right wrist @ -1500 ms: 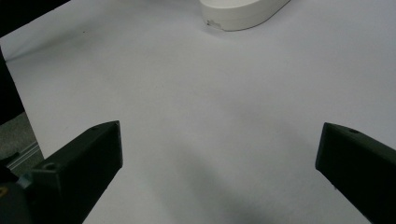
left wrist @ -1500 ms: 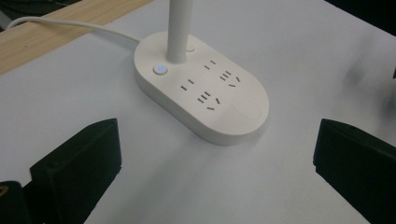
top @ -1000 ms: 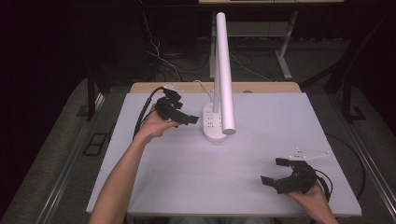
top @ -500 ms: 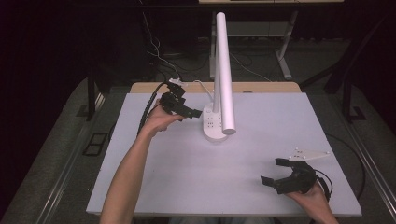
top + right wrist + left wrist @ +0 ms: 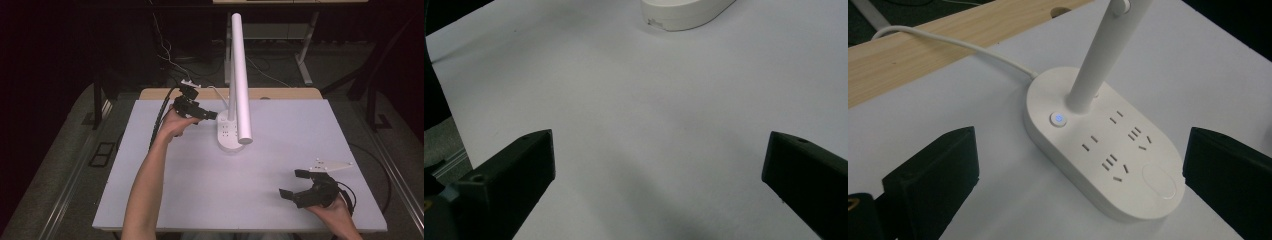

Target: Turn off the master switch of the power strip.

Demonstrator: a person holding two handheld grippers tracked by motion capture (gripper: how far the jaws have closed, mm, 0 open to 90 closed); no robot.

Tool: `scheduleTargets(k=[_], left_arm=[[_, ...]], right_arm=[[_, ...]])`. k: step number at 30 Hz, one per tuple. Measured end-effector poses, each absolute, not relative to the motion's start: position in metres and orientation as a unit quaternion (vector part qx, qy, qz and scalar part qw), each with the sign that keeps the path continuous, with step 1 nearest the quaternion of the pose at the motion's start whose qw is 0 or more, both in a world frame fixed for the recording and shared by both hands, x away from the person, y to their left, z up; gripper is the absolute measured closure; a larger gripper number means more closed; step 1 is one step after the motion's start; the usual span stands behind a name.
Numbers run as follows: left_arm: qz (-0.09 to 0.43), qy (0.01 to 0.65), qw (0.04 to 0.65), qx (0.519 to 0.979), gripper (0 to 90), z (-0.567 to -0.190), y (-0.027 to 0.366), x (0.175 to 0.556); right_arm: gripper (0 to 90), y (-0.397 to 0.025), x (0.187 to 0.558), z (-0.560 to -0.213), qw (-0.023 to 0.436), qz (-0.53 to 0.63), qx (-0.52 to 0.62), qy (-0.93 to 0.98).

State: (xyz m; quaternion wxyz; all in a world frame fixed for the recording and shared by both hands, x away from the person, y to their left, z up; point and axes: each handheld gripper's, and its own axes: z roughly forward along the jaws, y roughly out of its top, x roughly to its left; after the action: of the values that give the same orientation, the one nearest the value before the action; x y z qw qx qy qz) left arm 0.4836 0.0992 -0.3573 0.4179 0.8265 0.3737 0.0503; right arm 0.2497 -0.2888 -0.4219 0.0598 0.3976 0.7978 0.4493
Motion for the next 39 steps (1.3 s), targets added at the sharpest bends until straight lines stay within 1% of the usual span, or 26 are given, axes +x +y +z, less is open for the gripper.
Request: scheduleTargets(k=[2, 7, 13, 14, 21, 23, 28, 36, 39], left_arm=[[0.042, 0.377, 0.417, 0.826, 0.8, -0.36, 0.099, 0.486], [0.046, 0.397, 0.421, 0.814, 1.5, -0.367, 0.099, 0.491], [0.044, 0.404, 0.412, 0.816, 3.3, -0.379, 0.102, 0.501], [0.044, 0.409, 0.418, 0.81, 3.6, -0.381, 0.101, 0.502], [0.046, 0.406, 0.419, 0.811, 8.1, -0.387, 0.097, 0.505], [0.044, 0.414, 0.429, 0.802, 9.8, -0.389, 0.094, 0.506], [0.045, 0.411, 0.429, 0.803, 14.7, -0.39, 0.094, 0.508], [0.029, 0.41, 0.43, 0.804, 17.1, -0.392, 0.089, 0.515], [0.026, 0.409, 0.432, 0.803, 21.2, -0.392, 0.086, 0.516]], right_arm=[[0.0, -0.289, 0.25, -0.422, 0.06, 0.45, 0.399, 0.797], [0.0, -0.289, 0.25, -0.422, 0.061, 0.449, 0.397, 0.798], [0.0, -0.289, 0.25, -0.422, 0.059, 0.447, 0.398, 0.799], [0.0, -0.289, 0.25, -0.422, 0.059, 0.447, 0.398, 0.799], [0.0, -0.288, 0.25, -0.422, 0.059, 0.447, 0.399, 0.798], [0.0, -0.288, 0.25, -0.422, 0.059, 0.447, 0.399, 0.798], [0.0, -0.288, 0.25, -0.422, 0.059, 0.447, 0.399, 0.798], [0.0, -0.289, 0.25, -0.422, 0.058, 0.448, 0.4, 0.798], [0.0, -0.288, 0.25, -0.422, 0.06, 0.446, 0.401, 0.798]])
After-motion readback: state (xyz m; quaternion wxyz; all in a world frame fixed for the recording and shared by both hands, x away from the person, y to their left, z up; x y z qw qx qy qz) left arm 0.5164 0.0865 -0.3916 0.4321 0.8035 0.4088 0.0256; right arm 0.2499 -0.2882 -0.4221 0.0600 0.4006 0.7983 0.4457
